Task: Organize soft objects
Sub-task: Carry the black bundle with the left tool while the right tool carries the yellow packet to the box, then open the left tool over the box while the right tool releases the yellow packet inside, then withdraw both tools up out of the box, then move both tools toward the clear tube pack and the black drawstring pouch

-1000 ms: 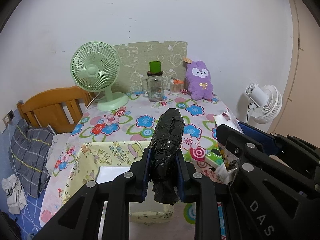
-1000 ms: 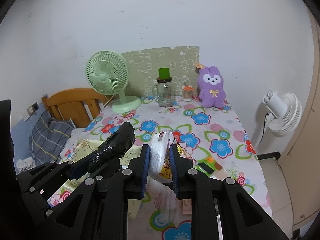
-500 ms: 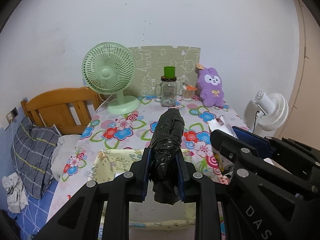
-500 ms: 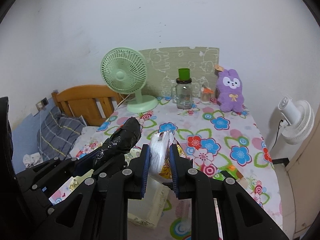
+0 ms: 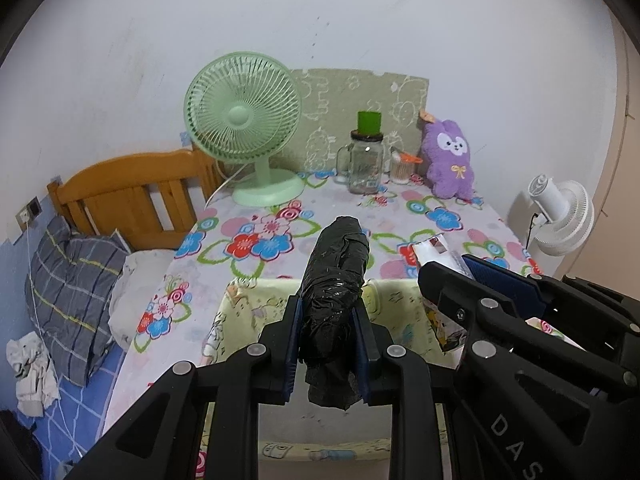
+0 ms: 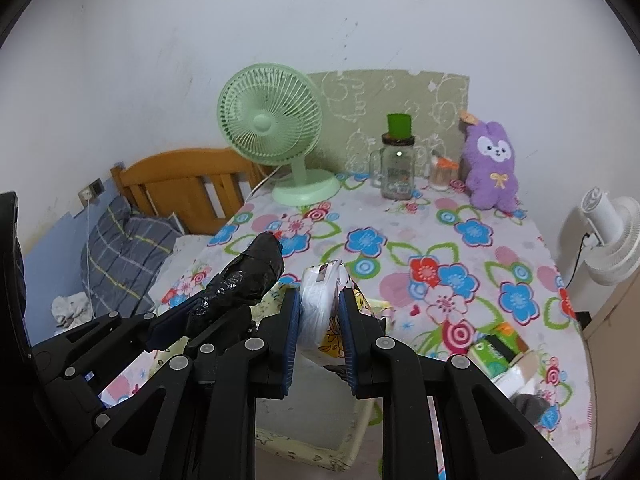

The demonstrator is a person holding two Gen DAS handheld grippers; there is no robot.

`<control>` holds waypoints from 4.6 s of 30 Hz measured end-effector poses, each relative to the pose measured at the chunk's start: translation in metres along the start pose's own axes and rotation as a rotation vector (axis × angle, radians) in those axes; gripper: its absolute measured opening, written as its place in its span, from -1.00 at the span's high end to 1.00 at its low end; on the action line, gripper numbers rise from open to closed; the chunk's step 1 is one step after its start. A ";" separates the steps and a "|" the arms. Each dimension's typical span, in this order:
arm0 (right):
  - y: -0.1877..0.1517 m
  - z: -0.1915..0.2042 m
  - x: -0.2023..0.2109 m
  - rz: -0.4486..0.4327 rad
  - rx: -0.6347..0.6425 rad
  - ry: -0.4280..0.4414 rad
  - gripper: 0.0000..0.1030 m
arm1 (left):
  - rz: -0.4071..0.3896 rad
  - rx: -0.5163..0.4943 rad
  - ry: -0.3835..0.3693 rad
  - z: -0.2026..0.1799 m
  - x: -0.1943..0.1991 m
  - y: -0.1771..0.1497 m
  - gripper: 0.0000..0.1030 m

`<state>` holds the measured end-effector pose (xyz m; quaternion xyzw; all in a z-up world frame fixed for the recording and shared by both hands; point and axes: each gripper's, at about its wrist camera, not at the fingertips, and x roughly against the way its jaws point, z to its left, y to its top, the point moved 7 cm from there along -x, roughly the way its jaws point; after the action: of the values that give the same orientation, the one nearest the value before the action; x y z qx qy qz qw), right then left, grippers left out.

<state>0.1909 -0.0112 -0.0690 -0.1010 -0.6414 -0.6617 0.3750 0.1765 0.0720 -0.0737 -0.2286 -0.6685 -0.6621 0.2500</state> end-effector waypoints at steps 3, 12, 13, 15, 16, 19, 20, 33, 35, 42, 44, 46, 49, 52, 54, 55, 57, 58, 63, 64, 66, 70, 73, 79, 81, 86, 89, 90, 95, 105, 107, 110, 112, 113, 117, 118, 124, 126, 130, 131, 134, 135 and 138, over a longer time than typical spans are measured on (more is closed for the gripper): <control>-0.004 0.003 -0.009 0.013 0.002 0.003 0.55 | 0.022 0.007 0.004 0.007 -0.008 -0.006 0.52; -0.016 0.013 -0.036 0.067 0.004 0.013 0.55 | 0.088 0.021 0.003 0.019 -0.029 -0.022 0.45; -0.017 0.014 -0.040 0.074 0.006 0.010 0.55 | 0.096 0.022 0.003 0.020 -0.032 -0.023 0.43; -0.019 0.014 -0.045 0.084 0.007 0.000 0.55 | 0.111 0.024 0.003 0.022 -0.036 -0.027 0.38; -0.020 0.014 -0.047 0.086 0.006 -0.006 0.55 | 0.121 0.025 0.000 0.023 -0.039 -0.029 0.35; -0.023 0.015 -0.053 0.094 0.005 -0.014 0.47 | 0.141 0.028 -0.013 0.026 -0.044 -0.033 0.26; -0.024 0.016 -0.055 0.098 0.006 -0.011 0.46 | 0.144 0.030 -0.016 0.027 -0.045 -0.034 0.21; -0.029 0.018 -0.064 0.110 0.006 0.001 -0.44 | 0.150 0.033 -0.005 0.034 -0.050 -0.038 -0.51; -0.029 0.019 -0.063 0.113 0.011 0.003 -0.45 | 0.147 0.031 -0.004 0.033 -0.049 -0.037 -0.53; -0.026 0.011 -0.054 0.097 0.012 -0.018 -0.68 | 0.122 0.022 -0.010 0.022 -0.040 -0.032 -0.65; -0.025 0.009 -0.049 0.087 0.013 -0.027 -0.71 | 0.113 0.017 -0.011 0.020 -0.036 -0.030 -0.67; -0.023 0.006 -0.043 0.076 0.014 -0.032 -0.72 | 0.104 0.014 -0.011 0.017 -0.032 -0.029 -0.69; -0.021 0.002 -0.034 0.061 0.015 -0.038 -0.73 | 0.090 0.011 -0.009 0.012 -0.027 -0.027 -0.75; -0.020 -0.002 -0.026 0.049 0.017 -0.043 -0.73 | 0.075 0.006 -0.007 0.007 -0.021 -0.024 -0.76; -0.020 -0.004 -0.020 0.042 0.017 -0.047 -0.73 | 0.064 0.003 -0.005 0.003 -0.016 -0.022 -0.78; -0.019 -0.005 -0.017 0.039 0.018 -0.050 -0.73 | 0.059 0.003 -0.004 0.002 -0.013 -0.022 -0.79; -0.018 -0.008 -0.010 0.030 0.022 -0.056 -0.74 | 0.049 0.002 -0.002 -0.001 -0.009 -0.021 -0.82; -0.017 -0.009 -0.007 0.025 0.024 -0.061 -0.76 | 0.044 0.001 -0.001 -0.003 -0.007 -0.020 -0.84; -0.015 -0.016 0.009 -0.009 0.024 -0.084 -0.86 | 0.019 -0.010 -0.004 -0.014 0.004 -0.016 -0.88; -0.014 -0.017 0.012 -0.012 0.023 -0.086 -0.87 | 0.015 -0.013 -0.004 -0.016 0.007 -0.015 -0.89; -0.013 -0.020 0.018 -0.021 0.020 -0.088 -0.87 | 0.005 -0.017 -0.005 -0.021 0.011 -0.013 -0.92; -0.011 -0.026 0.029 -0.041 0.020 -0.093 -0.91 | -0.012 -0.022 -0.010 -0.030 0.019 -0.010 -0.99; -0.011 -0.030 0.038 -0.057 0.018 -0.098 -0.97 | -0.026 -0.025 -0.024 -0.037 0.025 -0.010 -0.99; -0.011 -0.041 0.049 -0.069 0.012 -0.113 -0.98 | -0.029 -0.028 -0.032 -0.049 0.032 -0.010 -0.99; -0.012 -0.044 0.053 -0.073 0.008 -0.112 -0.98 | -0.034 -0.025 -0.034 -0.053 0.034 -0.010 -0.99; -0.014 -0.052 0.064 -0.088 0.012 -0.117 -0.99 | -0.045 -0.023 -0.058 -0.065 0.041 -0.012 -0.99; -0.016 -0.059 0.071 -0.095 0.011 -0.131 -0.99 | -0.047 -0.023 -0.058 -0.071 0.044 -0.013 -0.99; -0.017 -0.062 0.073 -0.098 0.010 -0.138 -0.99 | -0.047 -0.024 -0.056 -0.074 0.044 -0.014 -0.99; -0.022 -0.075 0.083 -0.104 0.005 -0.175 -0.99 | -0.047 -0.034 -0.075 -0.089 0.047 -0.017 -0.99; -0.036 -0.097 0.099 -0.101 -0.025 -0.173 -0.99 | -0.051 -0.048 -0.130 -0.117 0.053 -0.025 -0.99; -0.040 -0.103 0.101 -0.106 -0.034 -0.182 -0.99 | -0.047 -0.053 -0.136 -0.123 0.051 -0.028 -0.99; -0.047 -0.110 0.102 -0.097 -0.037 -0.197 -0.99 | -0.040 -0.064 -0.148 -0.132 0.048 -0.033 -0.99; -0.052 -0.114 0.102 -0.091 -0.042 -0.201 -0.99 | -0.033 -0.068 -0.162 -0.137 0.046 -0.037 -0.99; -0.054 -0.117 0.102 -0.093 -0.042 -0.209 -0.99 | -0.023 -0.071 -0.170 -0.141 0.043 -0.040 -0.99; -0.061 -0.127 0.102 -0.100 -0.023 -0.254 -0.99 | 0.000 -0.082 -0.181 -0.149 0.035 -0.048 -0.99; -0.063 -0.129 0.101 -0.098 -0.017 -0.262 -0.99 | 0.002 -0.085 -0.187 -0.151 0.033 -0.050 -0.97; -0.075 -0.141 0.096 -0.088 -0.037 -0.262 -0.99 | -0.004 -0.102 -0.205 -0.164 0.028 -0.059 -0.91; -0.079 -0.145 0.093 -0.080 -0.051 -0.259 -0.99 | 0.004 -0.101 -0.208 -0.167 0.026 -0.062 -0.90; -0.088 -0.154 0.088 -0.066 -0.070 -0.260 -0.95 | 0.029 -0.107 -0.213 -0.174 0.017 -0.070 -0.90; -0.090 -0.155 0.086 -0.060 -0.073 -0.261 -0.93 | 0.033 -0.109 -0.212 -0.175 0.015 -0.071 -0.90; -0.097 -0.162 0.079 -0.036 -0.087 -0.260 -0.83 | 0.053 -0.115 -0.201 -0.179 0.006 -0.077 -0.87; -0.100 -0.166 0.075 -0.024 -0.095 -0.262 -0.81 | 0.057 -0.117 -0.202 -0.180 0.004 -0.078 -0.85; -0.107 -0.173 0.068 0.001 -0.112 -0.263 -0.74 | 0.084 -0.122 -0.204 -0.185 -0.005 -0.083 -0.80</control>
<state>0.1370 -0.2072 -0.1368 -0.2080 -0.6469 -0.6773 0.2819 0.1337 -0.1143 -0.1413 -0.3372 -0.6389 -0.6637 0.1939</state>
